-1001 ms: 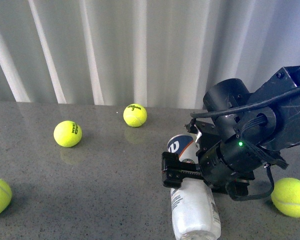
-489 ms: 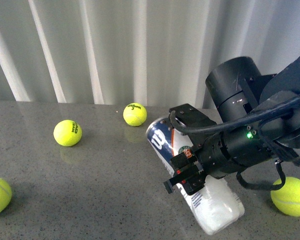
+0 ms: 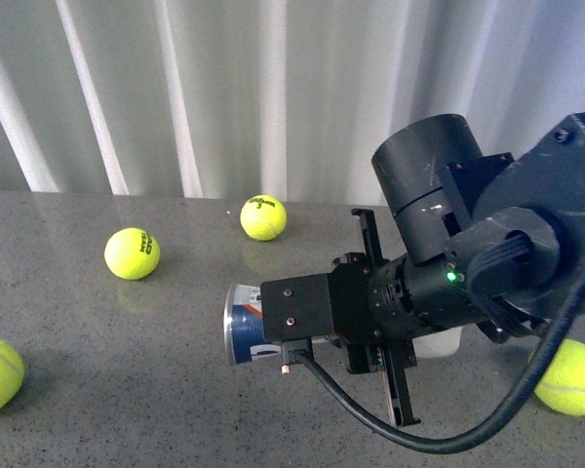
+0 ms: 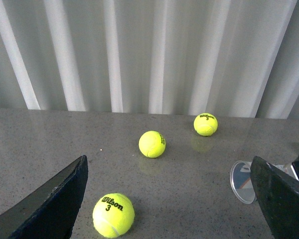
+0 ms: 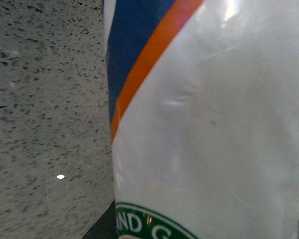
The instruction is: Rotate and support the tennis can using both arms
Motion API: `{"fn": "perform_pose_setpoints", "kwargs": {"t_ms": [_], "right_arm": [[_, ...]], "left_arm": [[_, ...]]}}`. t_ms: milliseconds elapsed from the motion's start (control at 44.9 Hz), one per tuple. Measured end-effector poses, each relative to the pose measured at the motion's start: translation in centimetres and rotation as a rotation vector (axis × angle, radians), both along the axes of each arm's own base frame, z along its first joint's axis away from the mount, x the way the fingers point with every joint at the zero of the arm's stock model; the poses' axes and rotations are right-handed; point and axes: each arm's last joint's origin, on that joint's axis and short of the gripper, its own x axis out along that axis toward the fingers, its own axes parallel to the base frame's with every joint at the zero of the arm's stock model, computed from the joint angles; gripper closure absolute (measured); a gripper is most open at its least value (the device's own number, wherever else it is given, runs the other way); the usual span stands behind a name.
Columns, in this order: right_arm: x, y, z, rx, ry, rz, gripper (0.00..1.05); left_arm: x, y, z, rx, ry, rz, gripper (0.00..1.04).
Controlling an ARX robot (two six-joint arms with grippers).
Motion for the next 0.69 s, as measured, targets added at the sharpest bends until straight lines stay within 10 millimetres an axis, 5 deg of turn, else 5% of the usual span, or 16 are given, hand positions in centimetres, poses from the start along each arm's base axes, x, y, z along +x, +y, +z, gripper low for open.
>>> {"fn": "perform_pose_setpoints", "kwargs": {"t_ms": [400, 690], "right_arm": [[3.1, 3.2, -0.8, -0.034, -0.103, 0.088, 0.83], [2.7, 4.5, -2.3, 0.003, -0.048, 0.050, 0.83]], "left_arm": [[0.0, 0.0, 0.0, 0.000, 0.000, 0.000, 0.07], [0.0, 0.0, 0.0, 0.000, 0.000, 0.000, 0.07]]}}
